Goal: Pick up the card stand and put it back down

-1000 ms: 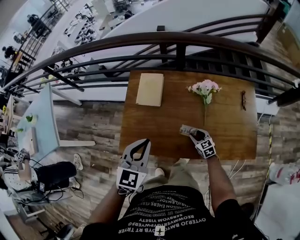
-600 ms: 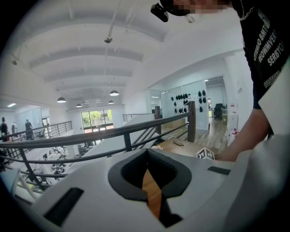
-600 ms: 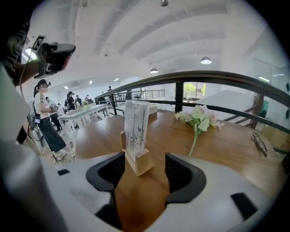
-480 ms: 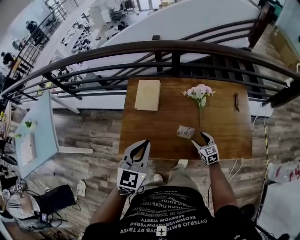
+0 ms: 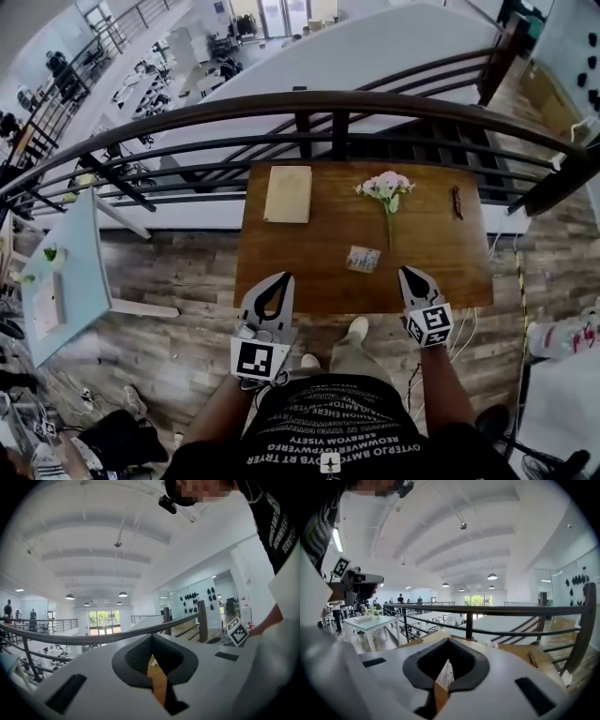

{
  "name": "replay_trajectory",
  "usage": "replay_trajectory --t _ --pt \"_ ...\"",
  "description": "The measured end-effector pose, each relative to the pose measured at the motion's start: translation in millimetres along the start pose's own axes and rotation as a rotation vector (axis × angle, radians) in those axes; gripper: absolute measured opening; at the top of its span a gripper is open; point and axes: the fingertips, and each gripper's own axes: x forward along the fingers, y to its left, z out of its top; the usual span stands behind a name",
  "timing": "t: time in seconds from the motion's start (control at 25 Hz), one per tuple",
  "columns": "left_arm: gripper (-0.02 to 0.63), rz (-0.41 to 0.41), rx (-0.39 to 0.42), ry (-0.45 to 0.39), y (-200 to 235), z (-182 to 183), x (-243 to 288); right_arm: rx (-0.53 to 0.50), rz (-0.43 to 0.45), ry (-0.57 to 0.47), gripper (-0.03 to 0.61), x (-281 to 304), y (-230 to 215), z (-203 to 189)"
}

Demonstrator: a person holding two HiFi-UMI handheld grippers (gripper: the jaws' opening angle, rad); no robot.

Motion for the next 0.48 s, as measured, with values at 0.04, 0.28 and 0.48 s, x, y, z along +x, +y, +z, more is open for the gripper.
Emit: replay_trajectory --t 0.04,0.28,0.48 --pt "0.023 -0.006 -0.001 -0.001 -2.6 0.4 -5.7 -0.011 -0.005 -0.019 0.015 -9.3 7.0 12.7" --pt "0.023 -0.045 -0.006 -0.025 -19.7 11.1 -34.6 -0.058 -0.052 -0.098 0.012 -61.7 41.9 77.0" --pt "0.023 -0.070 0.033 -0.021 -38.5 16.9 -52.9 -0.085 -0.072 -0.134 0.012 -102.1 67.4 106.7"
